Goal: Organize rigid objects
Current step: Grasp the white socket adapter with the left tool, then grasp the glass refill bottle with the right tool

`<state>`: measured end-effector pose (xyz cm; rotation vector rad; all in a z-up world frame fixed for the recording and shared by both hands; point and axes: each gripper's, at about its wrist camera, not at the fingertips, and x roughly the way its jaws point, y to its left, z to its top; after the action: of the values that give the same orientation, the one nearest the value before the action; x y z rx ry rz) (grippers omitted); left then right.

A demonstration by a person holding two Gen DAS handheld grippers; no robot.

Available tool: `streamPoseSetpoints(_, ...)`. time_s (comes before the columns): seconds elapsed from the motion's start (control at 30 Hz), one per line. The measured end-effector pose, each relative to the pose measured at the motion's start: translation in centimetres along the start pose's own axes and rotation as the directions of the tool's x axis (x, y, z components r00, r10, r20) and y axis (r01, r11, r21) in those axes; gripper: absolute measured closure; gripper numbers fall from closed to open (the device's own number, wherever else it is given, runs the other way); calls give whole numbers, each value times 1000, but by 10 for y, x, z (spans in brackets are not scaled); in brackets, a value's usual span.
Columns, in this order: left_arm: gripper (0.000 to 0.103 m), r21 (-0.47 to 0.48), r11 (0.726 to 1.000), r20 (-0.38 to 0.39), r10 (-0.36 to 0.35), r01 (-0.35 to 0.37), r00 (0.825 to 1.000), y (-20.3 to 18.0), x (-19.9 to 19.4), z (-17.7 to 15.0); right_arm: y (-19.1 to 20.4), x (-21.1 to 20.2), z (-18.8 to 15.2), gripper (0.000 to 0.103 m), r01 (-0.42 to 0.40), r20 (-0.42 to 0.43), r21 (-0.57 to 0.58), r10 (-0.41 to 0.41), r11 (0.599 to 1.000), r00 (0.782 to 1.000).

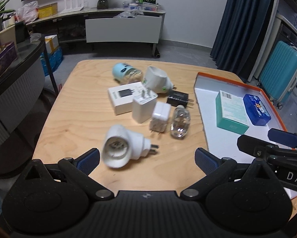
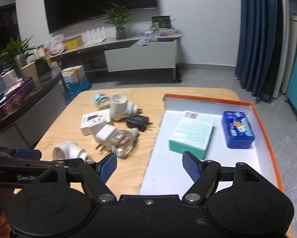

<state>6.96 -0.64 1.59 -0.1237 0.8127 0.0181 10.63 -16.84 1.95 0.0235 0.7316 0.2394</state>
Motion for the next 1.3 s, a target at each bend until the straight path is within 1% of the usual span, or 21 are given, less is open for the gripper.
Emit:
streamPoseSetpoints(0.1,0,-20,1000,9,-18,18,1000,14,-4,-12,8,1,-6,16,-17,-9,-23,17,1000,1000)
streamPoseSetpoints(0.2,0,-24,1000,5,3,-3,1000,26,-3,-23,10,4,-12,16,-28,-24,-23,27,999,999)
streamPoseSetpoints(0.3,0,-40,999,-15,15,-15,1000,37,4,-31,11,6,-14,16,-32,-33,-15,31,999,999)
streamPoseSetpoints(0.37,0,-57,998,-20,17,-18,1000,41,9,-32,9,7,-15,16,-34,-35,-10,33,999,999)
streamPoseSetpoints(0.43,0,-58,998,-5,21,-21,1000,42,12,-30,8,8,-15,16,-35,-36,-9,34,999,999)
streamPoseSetpoints(0.5,0,-52,998,13,26,-25,1000,42,18,-28,8,9,-15,16,-34,-37,-7,34,999,999)
streamPoseSetpoints(0.6,0,-41,999,16,24,-23,1000,37,29,-22,8,10,-16,16,-35,-41,-5,35,999,999)
streamPoseSetpoints(0.67,0,-16,1000,29,13,-13,999,33,35,-19,8,12,-16,16,-31,-44,-9,31,999,999)
streamPoseSetpoints(0.8,0,39,999,41,24,-26,999,27,52,-15,8,14,-15,16,-31,-49,-4,31,1000,998)
streamPoseSetpoints(0.93,0,43,999,46,11,-13,999,31,64,-16,10,18,-15,16,-28,-53,-11,28,1000,998)
streamPoseSetpoints(0.97,7,41,999,54,4,-7,999,33,65,-15,10,20,-14,16,-29,-56,-9,29,1000,998)
streamPoseSetpoints(1.0,16,36,999,60,-3,1,998,34,66,-14,11,22,-14,16,-32,-61,-7,31,999,998)
streamPoseSetpoints(1.03,20,37,999,73,-1,-2,997,35,65,-13,12,25,-13,16,-32,-67,-7,32,999,997)
streamPoseSetpoints(1.07,31,36,999,79,-18,16,997,36,64,-13,13,28,-12,16,-34,-69,-8,33,999,997)
streamPoseSetpoints(1.2,31,6,999,77,-50,49,996,42,62,-10,17,41,-5,16,-50,-79,1,50,999,996)
streamPoseSetpoints(1.3,32,-33,998,83,-47,49,995,49,56,-9,22,55,3,16,-49,-88,-8,48,999,995)
